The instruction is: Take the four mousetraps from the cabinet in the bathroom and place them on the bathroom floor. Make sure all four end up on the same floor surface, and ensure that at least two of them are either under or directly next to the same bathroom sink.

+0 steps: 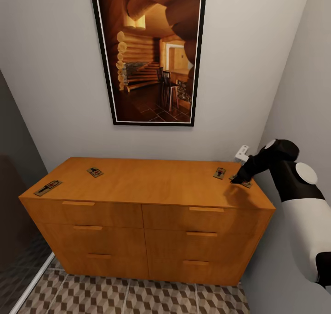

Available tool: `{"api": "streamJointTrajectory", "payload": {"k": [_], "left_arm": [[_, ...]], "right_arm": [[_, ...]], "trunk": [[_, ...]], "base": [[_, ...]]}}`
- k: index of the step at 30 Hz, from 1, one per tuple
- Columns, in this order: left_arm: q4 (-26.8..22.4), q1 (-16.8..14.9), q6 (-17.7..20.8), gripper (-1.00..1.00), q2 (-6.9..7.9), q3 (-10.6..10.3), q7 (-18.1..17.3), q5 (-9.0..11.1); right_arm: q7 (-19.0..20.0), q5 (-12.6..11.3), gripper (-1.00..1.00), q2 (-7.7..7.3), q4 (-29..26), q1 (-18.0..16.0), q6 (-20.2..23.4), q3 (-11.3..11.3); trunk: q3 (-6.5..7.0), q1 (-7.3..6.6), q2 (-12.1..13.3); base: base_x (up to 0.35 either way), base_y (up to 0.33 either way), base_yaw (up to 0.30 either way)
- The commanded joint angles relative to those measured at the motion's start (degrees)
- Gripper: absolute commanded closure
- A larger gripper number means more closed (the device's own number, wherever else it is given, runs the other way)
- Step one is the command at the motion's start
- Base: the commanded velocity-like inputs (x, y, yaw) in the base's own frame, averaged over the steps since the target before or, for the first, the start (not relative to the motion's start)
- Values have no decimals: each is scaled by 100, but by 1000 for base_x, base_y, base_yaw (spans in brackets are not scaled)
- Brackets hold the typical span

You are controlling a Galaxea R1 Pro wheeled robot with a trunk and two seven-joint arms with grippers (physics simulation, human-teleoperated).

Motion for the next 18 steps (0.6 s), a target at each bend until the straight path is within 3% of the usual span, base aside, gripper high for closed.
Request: {"api": "streamJointTrajectory", "payload": {"k": [1, 5, 13, 18], "left_arm": [[22, -10, -31, -100, 3, 51, -17, -43], [22, -10, -31, -100, 3, 51, -17, -43], [22, -10, -31, -100, 3, 57, -17, -43], [22, -10, -31, -100, 3, 51, -17, -43]], "right_arm": [[38, 27, -100, -3, -5, -4, 55, -52], [39, 27, -100, -3, -2, -4, 48, -221], [-23, 29, -100, -3, 2, -4, 45, -299], [-471, 20, -100, -3, 104, -4, 37, -297]], "trunk": [[-6, 0, -3], [-6, 0, -3], [-6, 0, -3], [-6, 0, -3]], "base": [[0, 0, 0], [0, 0, 0], [0, 0, 0], [0, 0, 0]]}}
